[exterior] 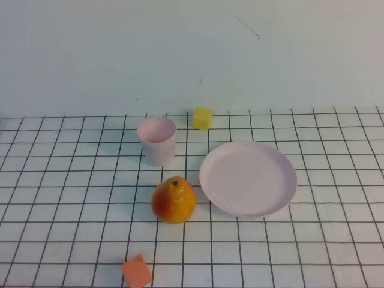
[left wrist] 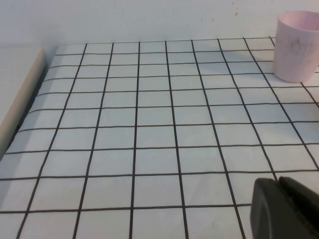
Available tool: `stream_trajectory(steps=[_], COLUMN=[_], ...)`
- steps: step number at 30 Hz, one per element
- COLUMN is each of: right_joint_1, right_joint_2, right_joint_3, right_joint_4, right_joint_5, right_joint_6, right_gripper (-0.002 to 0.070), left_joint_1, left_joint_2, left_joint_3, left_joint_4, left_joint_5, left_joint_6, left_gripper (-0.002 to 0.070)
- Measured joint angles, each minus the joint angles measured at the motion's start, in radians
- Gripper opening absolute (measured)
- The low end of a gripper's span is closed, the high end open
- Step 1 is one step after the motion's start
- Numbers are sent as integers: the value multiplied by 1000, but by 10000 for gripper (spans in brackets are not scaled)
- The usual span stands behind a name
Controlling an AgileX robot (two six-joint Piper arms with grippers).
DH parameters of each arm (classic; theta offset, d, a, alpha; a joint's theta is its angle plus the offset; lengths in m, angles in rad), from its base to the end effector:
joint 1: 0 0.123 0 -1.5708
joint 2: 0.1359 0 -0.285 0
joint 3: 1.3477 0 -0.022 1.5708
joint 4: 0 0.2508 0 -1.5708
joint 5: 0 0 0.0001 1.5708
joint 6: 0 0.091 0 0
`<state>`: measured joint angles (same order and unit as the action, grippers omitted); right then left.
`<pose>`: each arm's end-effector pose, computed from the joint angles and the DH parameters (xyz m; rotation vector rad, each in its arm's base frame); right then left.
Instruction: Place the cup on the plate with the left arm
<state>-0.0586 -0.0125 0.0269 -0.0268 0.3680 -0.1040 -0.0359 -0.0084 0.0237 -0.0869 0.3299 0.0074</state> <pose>0.0526 -0.0040 0.1717 -0.0591 1.8672 -0.1387 0.0537 -0.0045 0.1760 -0.0158 1.8287 -0.1037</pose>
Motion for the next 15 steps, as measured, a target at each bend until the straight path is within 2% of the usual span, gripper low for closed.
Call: stream_trajectory(steps=[15], right_joint_1=[0], right_joint_2=[0], right_joint_3=[0], right_joint_4=[0], right_joint_5=[0], right_joint_6=[0], right_gripper=[-2], left_joint_1=[0], left_joint_2=[0], left_joint_3=[0], left_joint_4=[6], left_joint_5=[0], left_joint_6=[0], left_gripper=[-2])
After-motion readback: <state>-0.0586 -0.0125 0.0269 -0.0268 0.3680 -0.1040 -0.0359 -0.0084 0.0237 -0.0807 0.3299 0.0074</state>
